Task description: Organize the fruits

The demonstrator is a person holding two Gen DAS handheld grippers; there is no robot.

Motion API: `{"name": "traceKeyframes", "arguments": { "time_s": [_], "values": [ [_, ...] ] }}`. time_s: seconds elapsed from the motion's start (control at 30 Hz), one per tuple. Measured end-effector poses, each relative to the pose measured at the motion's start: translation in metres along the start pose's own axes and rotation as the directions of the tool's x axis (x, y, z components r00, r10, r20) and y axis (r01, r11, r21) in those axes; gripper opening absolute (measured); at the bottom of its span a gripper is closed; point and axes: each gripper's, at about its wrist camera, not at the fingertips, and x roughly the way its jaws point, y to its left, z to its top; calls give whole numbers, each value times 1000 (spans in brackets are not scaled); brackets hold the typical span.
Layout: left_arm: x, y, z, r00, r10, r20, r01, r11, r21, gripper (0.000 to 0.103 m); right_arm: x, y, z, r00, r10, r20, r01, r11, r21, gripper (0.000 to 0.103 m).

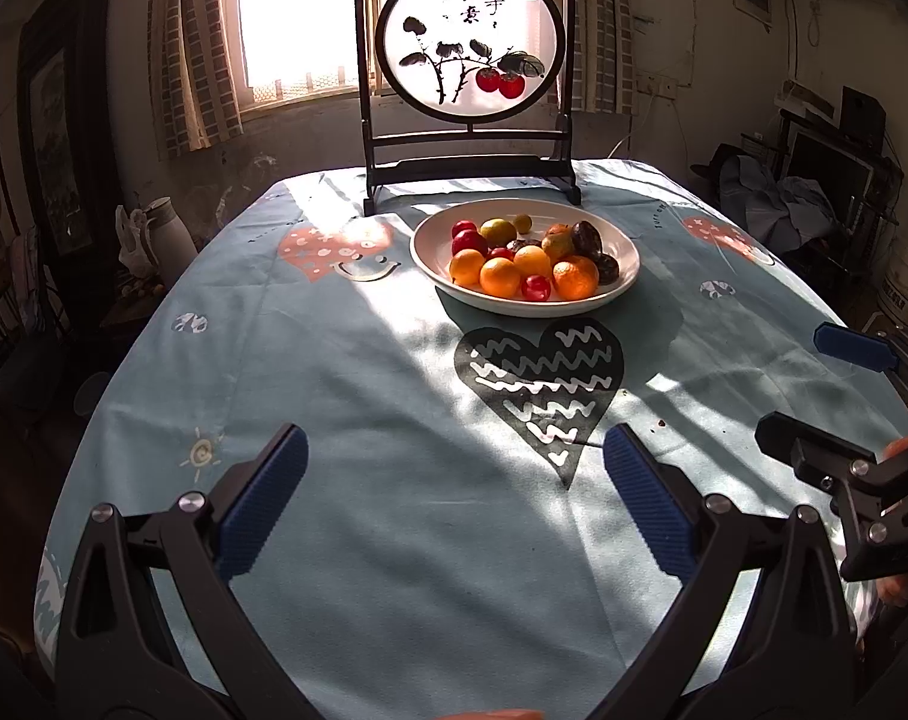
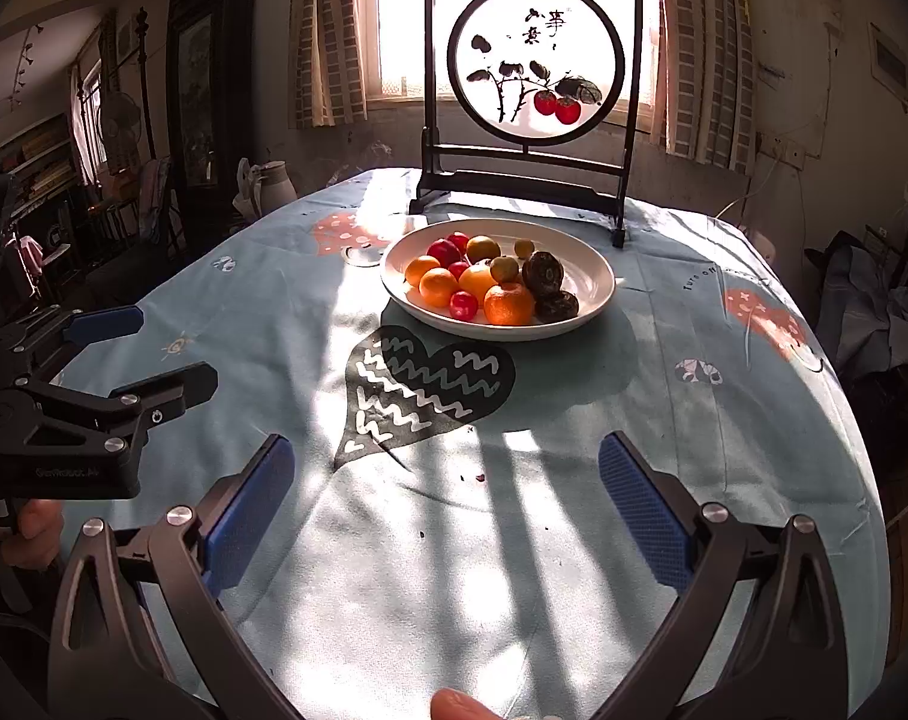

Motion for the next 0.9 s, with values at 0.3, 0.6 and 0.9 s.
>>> {"name": "traceKeyframes", "arguments": {
  "time_s": [0.3,0.6,0.9],
  "values": [
    [0,-1,0,1000,1,0,-1,1000,1,101,0,-1,0,1000,0,-1,0,1000,1,102],
    [1,-4,-1,1000,2,1,-2,1000,5,101,1,-3,-2,1000,2,-4,-2,1000,4,102],
    [1,-5,-3,1000,8,0,-8,1000,9,101,1,-3,-3,1000,0,-7,0,1000,3,102]
  ]
}}
